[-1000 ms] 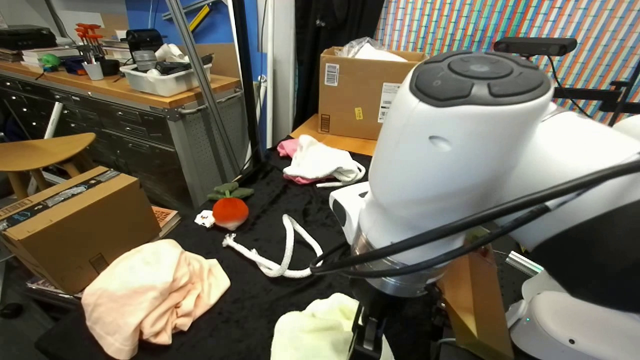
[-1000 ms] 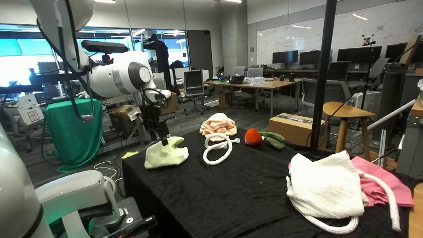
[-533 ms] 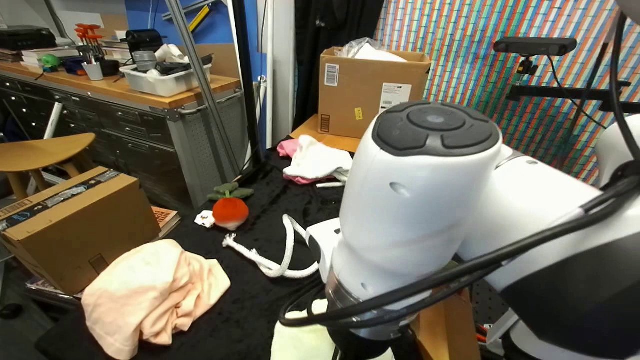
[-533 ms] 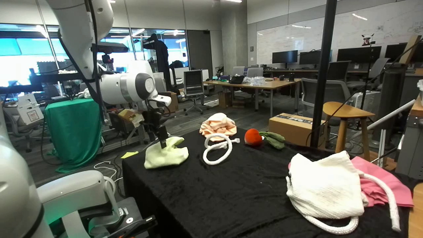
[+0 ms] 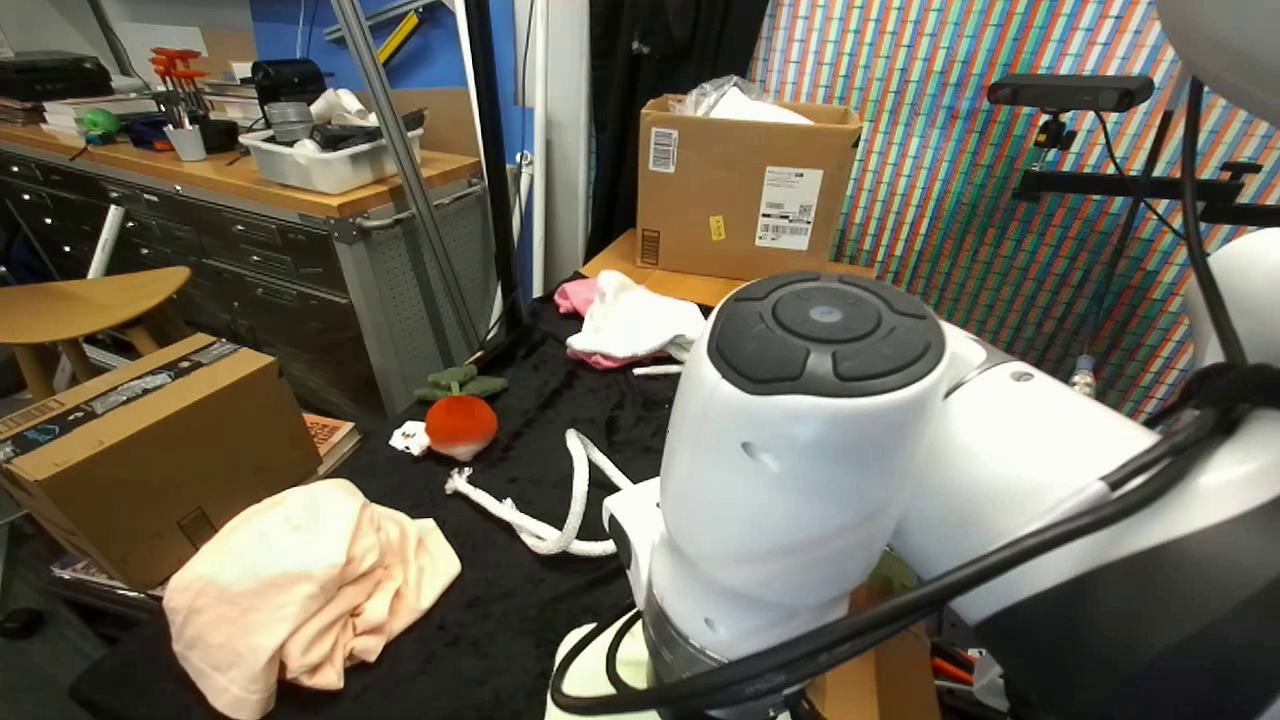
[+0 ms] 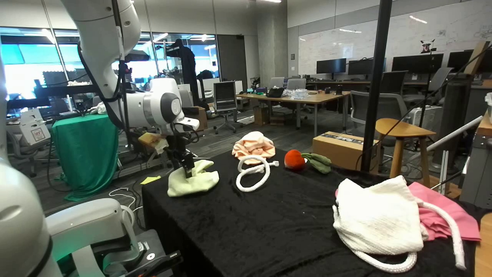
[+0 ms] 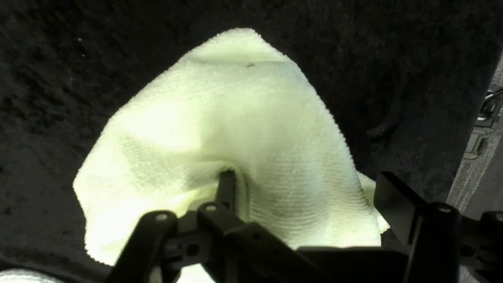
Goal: Move the things on the table to the back right corner
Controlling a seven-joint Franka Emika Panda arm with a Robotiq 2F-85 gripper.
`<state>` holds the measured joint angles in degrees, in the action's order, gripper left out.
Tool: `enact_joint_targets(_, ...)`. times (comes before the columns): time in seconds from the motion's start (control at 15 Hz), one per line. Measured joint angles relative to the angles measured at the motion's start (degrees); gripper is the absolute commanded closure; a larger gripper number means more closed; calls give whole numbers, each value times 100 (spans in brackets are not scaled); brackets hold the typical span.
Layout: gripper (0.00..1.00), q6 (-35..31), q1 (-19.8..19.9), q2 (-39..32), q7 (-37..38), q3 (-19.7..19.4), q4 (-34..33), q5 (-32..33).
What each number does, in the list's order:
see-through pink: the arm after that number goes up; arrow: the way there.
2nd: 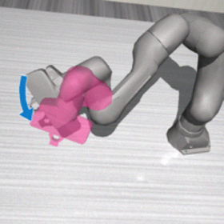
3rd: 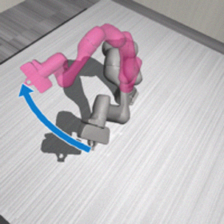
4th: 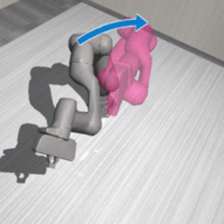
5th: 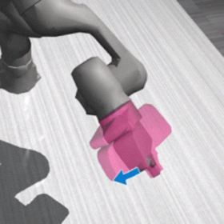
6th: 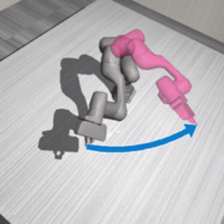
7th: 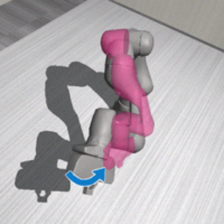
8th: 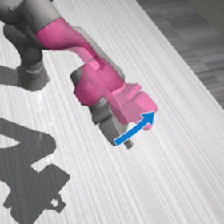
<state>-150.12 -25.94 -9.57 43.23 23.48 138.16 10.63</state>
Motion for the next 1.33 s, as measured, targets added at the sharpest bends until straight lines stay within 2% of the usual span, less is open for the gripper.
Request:
enact_joint_targets(0.4, 87, 43, -79, -16, -6, -119, 0, 10)
enact_joint_targets(0.53, 94, 69, -99, -16, -6, -144, 0, 23)
enact_joint_targets(1.33, 92, 425, -136, 53, 89, -151, -119, 26)
